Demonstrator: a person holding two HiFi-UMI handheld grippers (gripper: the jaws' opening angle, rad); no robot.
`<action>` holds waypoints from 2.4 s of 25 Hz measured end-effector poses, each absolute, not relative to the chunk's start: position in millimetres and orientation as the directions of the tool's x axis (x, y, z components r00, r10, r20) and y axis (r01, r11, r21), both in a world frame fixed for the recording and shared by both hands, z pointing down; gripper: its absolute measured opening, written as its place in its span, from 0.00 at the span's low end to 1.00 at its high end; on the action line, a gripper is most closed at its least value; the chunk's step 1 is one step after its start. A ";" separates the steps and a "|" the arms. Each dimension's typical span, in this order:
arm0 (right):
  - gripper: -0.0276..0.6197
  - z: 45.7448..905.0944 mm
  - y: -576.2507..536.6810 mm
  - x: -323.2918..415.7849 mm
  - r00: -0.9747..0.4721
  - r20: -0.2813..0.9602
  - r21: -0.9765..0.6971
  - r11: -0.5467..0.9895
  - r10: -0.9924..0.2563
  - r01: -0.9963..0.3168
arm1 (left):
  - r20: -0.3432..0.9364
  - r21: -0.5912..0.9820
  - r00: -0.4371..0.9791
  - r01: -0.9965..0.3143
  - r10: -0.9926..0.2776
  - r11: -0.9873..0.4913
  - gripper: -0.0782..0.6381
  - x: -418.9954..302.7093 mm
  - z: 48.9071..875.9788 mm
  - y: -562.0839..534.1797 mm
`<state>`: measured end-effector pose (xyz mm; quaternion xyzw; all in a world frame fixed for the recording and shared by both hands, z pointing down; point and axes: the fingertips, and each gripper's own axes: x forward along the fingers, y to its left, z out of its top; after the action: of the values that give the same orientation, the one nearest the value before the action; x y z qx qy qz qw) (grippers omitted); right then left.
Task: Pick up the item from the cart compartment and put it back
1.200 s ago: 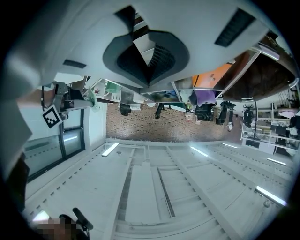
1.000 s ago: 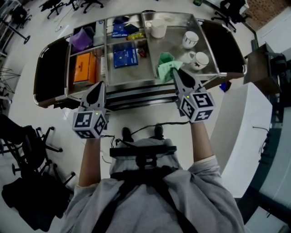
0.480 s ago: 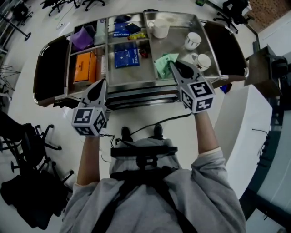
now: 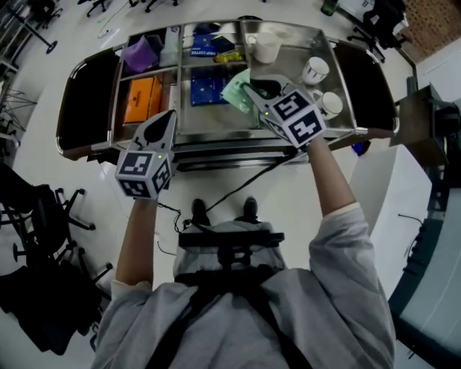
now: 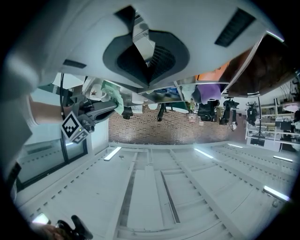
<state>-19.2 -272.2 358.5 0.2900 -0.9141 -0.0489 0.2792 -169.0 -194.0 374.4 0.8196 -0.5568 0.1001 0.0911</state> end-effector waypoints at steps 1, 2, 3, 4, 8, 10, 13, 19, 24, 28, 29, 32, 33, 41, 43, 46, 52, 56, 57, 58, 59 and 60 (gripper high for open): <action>0.11 361.0 -273.7 -28.1 -0.679 0.503 0.255 0.842 -0.535 -0.475 | 0.266 0.038 0.360 -0.931 -0.894 -0.363 0.11 -169.0 374.4 -196.1; 0.11 364.7 -275.4 -36.6 -0.679 0.527 0.259 0.858 -0.511 -0.444 | 0.267 0.039 0.360 -0.931 -0.894 -0.363 0.11 -169.0 374.7 -198.3; 0.11 369.2 -276.7 -44.9 -0.676 0.554 0.263 0.873 -0.486 -0.412 | 0.268 0.042 0.360 -0.931 -0.894 -0.362 0.11 -169.3 375.5 -200.7; 0.11 374.1 -277.4 -53.5 -0.674 0.580 0.262 0.888 -0.458 -0.377 | 0.269 0.046 0.359 -0.931 -0.894 -0.361 0.11 -169.9 376.7 -202.9; 0.11 397.2 -274.4 -84.3 -0.649 0.688 0.223 0.946 -0.324 -0.236 | 0.276 0.055 0.355 -0.934 -0.893 -0.354 0.11 -172.9 381.9 -208.5; 0.11 406.7 -272.3 -96.0 -0.622 0.736 0.208 0.964 -0.267 -0.169 | 0.280 0.057 0.352 -0.935 -0.893 -0.351 0.11 -173.6 383.9 -209.1; 0.11 417.9 -267.8 -110.3 -0.579 0.794 0.171 0.982 -0.183 -0.076 | 0.285 0.058 0.350 -0.936 -0.892 -0.348 0.11 -173.6 387.1 -209.2; 0.11 437.3 -256.6 -129.0 -0.509 0.860 0.059 0.996 -0.019 0.063 | 0.290 0.066 0.349 -0.936 -0.891 -0.346 0.11 -173.5 392.7 -209.1; 0.11 451.4 -253.9 -141.3 -0.457 0.886 -0.036 0.993 0.083 0.111 | 0.295 0.073 0.347 -0.937 -0.890 -0.341 0.11 -173.9 397.0 -207.0; 0.11 463.5 -257.6 -143.9 -0.414 0.901 -0.082 0.988 0.128 0.128 | 0.299 0.077 0.343 -0.939 -0.891 -0.336 0.11 -174.9 400.1 -206.0; 0.11 466.4 -258.7 -144.4 -0.410 0.902 -0.088 0.988 0.135 0.130 | 0.301 0.078 0.342 -0.939 -0.890 -0.334 0.11 -175.3 401.5 -205.6; 0.11 475.3 -260.8 -145.0 -0.397 0.905 -0.110 0.985 0.155 0.134 | 0.306 0.081 0.339 -0.940 -0.890 -0.330 0.11 -176.9 405.3 -204.7; 0.11 478.3 -261.3 -144.9 -0.390 0.906 -0.117 0.984 0.161 0.135 | 0.308 0.082 0.338 -0.941 -0.889 -0.329 0.11 -177.6 406.5 -204.7; 0.11 499.0 -263.4 -145.9 -0.340 0.922 -0.148 0.979 0.188 0.141 | 0.320 0.093 0.333 -0.943 -0.887 -0.320 0.11 -182.4 414.1 -207.6; 0.11 504.0 -264.3 -146.0 -0.337 0.921 -0.158 0.978 0.196 0.137 | 0.321 0.095 0.334 -0.942 -0.886 -0.321 0.11 -182.4 415.6 -208.4; 0.11 508.9 -264.3 -146.6 -0.341 0.916 -0.173 0.975 0.210 0.136 | 0.319 0.095 0.332 -0.943 -0.887 -0.319 0.11 -182.9 416.0 -208.7; 0.12 518.1 -264.9 -145.8 -0.338 0.919 -0.169 0.977 0.204 0.132 | 0.315 0.094 0.325 -0.946 -0.892 -0.311 0.11 -185.3 413.6 -208.7; 0.16 519.6 -267.4 -145.7 -0.342 0.918 -0.166 0.978 0.199 0.124 | 0.308 0.093 0.323 -0.946 -0.895 -0.309 0.11 -185.3 409.9 -209.9; 0.18 519.6 -267.0 -145.9 -0.341 0.918 -0.169 0.978 0.203 0.126 | 0.307 0.092 0.322 -0.947 -0.895 -0.309 0.11 -185.1 409.2 -210.1; 0.20 519.4 -266.1 -146.3 -0.340 0.917 -0.175 0.976 0.209 0.129 | 0.307 0.092 0.322 -0.947 -0.896 -0.309 0.11 -184.7 408.7 -210.2; 0.25 519.1 -264.9 -146.8 -0.339 0.915 -0.182 0.974 0.218 0.134 | 0.306 0.093 0.322 -0.947 -0.896 -0.308 0.11 -184.5 408.4 -210.4; 0.27 518.6 -263.9 -147.2 -0.337 0.914 -0.188 0.972 0.225 0.138 | 0.306 0.093 0.321 -0.947 -0.896 -0.308 0.11 -184.3 408.0 -210.5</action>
<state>-147.2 -263.9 518.6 -0.1112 -0.8168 0.0383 0.5648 -184.3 -210.5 408.0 0.8026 -0.5740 0.0988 0.1286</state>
